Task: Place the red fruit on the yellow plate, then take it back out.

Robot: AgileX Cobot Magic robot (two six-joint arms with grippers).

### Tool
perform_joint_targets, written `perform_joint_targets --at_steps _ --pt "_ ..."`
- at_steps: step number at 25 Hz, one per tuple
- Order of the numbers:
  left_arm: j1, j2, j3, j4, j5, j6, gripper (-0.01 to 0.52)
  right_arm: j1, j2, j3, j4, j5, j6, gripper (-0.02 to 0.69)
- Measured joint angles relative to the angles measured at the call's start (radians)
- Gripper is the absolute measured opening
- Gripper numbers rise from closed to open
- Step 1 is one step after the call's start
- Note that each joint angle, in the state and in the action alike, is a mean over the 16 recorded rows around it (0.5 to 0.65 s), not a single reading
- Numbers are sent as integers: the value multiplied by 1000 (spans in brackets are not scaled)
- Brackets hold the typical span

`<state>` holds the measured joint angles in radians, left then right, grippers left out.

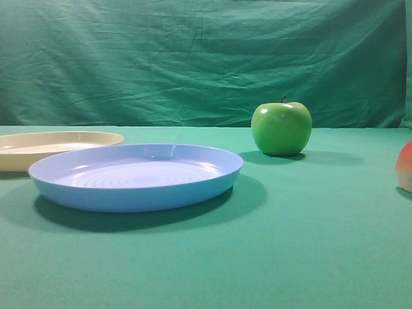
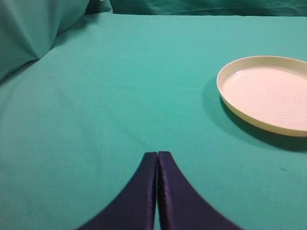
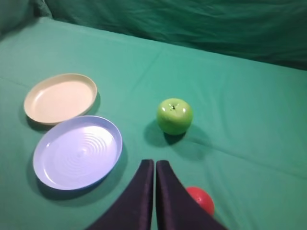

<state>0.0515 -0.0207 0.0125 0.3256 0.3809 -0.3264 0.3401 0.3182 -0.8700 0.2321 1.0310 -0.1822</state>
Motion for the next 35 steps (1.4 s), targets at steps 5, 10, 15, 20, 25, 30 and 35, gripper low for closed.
perform_joint_targets --at_steps 5,10,15,20,25,30,35 --pt "0 0 0 0 0 0 0 0 -80 -1 10 72 1 0" --pt "0 0 0 0 0 0 0 0 -133 -2 -5 126 15 0" --pt "0 0 0 0 0 0 0 -27 -165 21 -42 98 34 0" --pt "0 0 0 0 0 0 0 -97 -201 110 -76 -13 52 0" --pt "0 0 0 0 0 0 0 -177 -251 263 -94 -176 59 0" --pt "0 0 0 0 0 0 0 -242 -299 458 -95 -340 59 0" --pt "0 0 0 0 0 0 0 -259 -325 642 -93 -477 59 0"
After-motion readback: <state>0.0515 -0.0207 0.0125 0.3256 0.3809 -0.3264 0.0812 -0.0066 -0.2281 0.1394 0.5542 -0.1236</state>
